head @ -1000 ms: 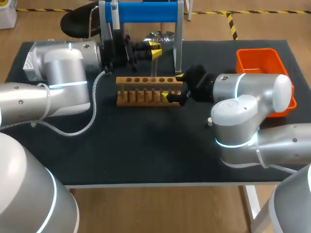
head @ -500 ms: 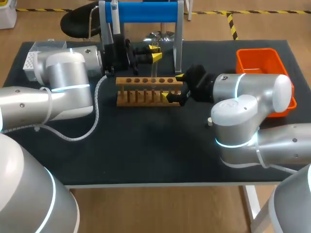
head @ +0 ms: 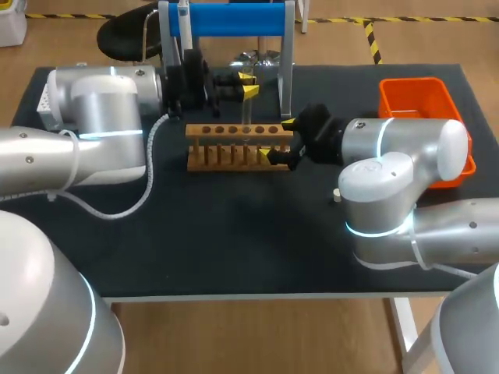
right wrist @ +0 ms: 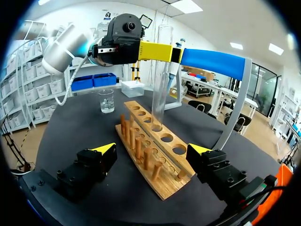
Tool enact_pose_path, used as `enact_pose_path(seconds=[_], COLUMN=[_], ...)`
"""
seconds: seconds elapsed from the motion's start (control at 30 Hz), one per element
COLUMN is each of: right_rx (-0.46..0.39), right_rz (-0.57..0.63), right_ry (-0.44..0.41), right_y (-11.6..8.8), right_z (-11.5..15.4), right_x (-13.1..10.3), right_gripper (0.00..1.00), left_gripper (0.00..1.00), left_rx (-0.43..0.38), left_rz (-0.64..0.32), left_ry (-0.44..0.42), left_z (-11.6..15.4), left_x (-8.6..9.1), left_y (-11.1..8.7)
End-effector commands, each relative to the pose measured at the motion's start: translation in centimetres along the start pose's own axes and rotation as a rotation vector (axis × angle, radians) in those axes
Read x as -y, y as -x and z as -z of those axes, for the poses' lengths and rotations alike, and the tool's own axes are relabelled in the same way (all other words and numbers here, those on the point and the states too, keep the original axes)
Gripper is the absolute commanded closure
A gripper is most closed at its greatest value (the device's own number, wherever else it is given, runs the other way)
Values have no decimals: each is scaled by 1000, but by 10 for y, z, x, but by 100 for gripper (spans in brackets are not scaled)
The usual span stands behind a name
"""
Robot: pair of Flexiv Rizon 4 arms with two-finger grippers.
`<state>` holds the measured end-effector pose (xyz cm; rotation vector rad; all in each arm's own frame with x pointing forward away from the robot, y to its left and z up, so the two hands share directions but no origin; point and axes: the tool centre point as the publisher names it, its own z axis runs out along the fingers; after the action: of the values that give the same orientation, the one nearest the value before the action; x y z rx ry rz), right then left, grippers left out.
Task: Invert the test tube, pick up the pipette, mount the tip to pipette, aspirate from beaker and dispense into the tube, eject the tip, return the pipette, and cap with the stopper.
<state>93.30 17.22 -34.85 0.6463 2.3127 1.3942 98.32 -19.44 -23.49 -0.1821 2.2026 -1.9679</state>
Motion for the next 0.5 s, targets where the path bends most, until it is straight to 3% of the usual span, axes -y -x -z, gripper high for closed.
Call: enact_pose_path(seconds=[0.03,0.5], right_rx=[0,0], right_rz=[0,0], right_ry=[2,2], right_y=[0,0], right_z=[1,1], right_x=[1,1], right_gripper=[0,0], left_gripper=[100,100], left_rx=[-6,-1], left_rz=[7,5], left_ry=[24,12], left_z=[0,-4], left_x=[-1,-16], left_y=[0,-1])
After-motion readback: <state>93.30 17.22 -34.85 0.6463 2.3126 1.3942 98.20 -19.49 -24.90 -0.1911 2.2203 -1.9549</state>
